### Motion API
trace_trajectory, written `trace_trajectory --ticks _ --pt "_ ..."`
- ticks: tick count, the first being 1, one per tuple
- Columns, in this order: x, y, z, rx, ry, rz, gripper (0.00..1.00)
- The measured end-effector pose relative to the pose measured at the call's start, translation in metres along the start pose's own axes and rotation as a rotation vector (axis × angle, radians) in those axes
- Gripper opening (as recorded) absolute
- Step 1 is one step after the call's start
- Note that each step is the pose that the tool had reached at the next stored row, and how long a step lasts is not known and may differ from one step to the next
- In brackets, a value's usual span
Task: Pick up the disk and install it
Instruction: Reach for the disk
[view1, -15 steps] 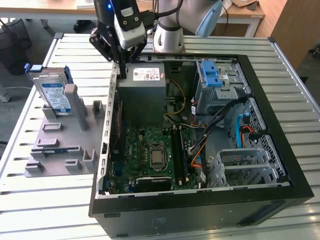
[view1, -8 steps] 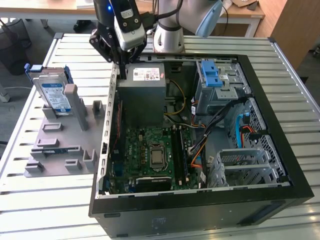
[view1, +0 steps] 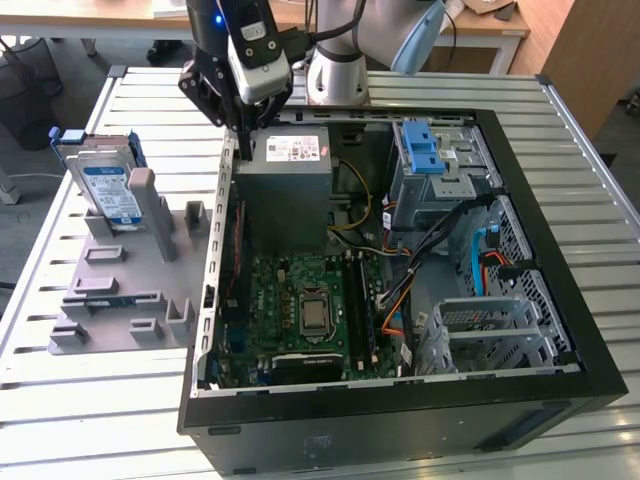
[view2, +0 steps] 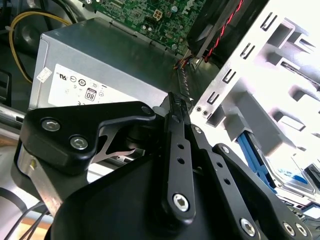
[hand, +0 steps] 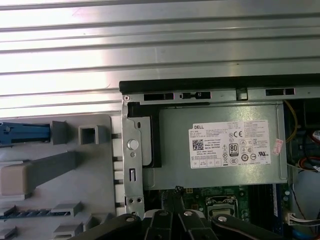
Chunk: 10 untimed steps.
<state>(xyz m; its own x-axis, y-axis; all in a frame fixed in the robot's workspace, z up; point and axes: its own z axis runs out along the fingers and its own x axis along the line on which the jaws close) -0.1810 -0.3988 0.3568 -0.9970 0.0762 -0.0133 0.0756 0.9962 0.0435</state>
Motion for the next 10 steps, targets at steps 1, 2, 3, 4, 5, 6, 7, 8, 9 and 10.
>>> trace_trajectory --ticks 1,2,3,4,5,6,7,8,9,10 --pt "0.0000 0.0000 0.0001 0.0000 0.0000 0.000 0.11" --pt "0.0001 0.0000 0.0002 0.0000 0.0000 0.000 0.11" --pt "0.0003 0.0000 0.0003 -0.0001 0.0000 0.000 0.11" --pt "0.0005 -0.0001 0.0004 -0.0001 0.0000 0.000 0.11" --pt "0.0010 -0.0001 0.0006 -0.0001 -0.0001 0.000 0.11" --pt "0.0017 -0.0001 0.0009 -0.0003 -0.0001 0.000 0.11" --pt "0.0024 -0.0002 0.0010 -0.0001 -0.0001 0.000 0.11" --pt "0.0033 -0.0003 0.0011 -0.0001 0.0000 0.000 0.11" --pt "0.0041 -0.0003 0.0011 0.0000 0.0000 0.000 0.11" --pt "0.0048 -0.0003 0.0011 0.0000 0.0000 0.000 0.11"
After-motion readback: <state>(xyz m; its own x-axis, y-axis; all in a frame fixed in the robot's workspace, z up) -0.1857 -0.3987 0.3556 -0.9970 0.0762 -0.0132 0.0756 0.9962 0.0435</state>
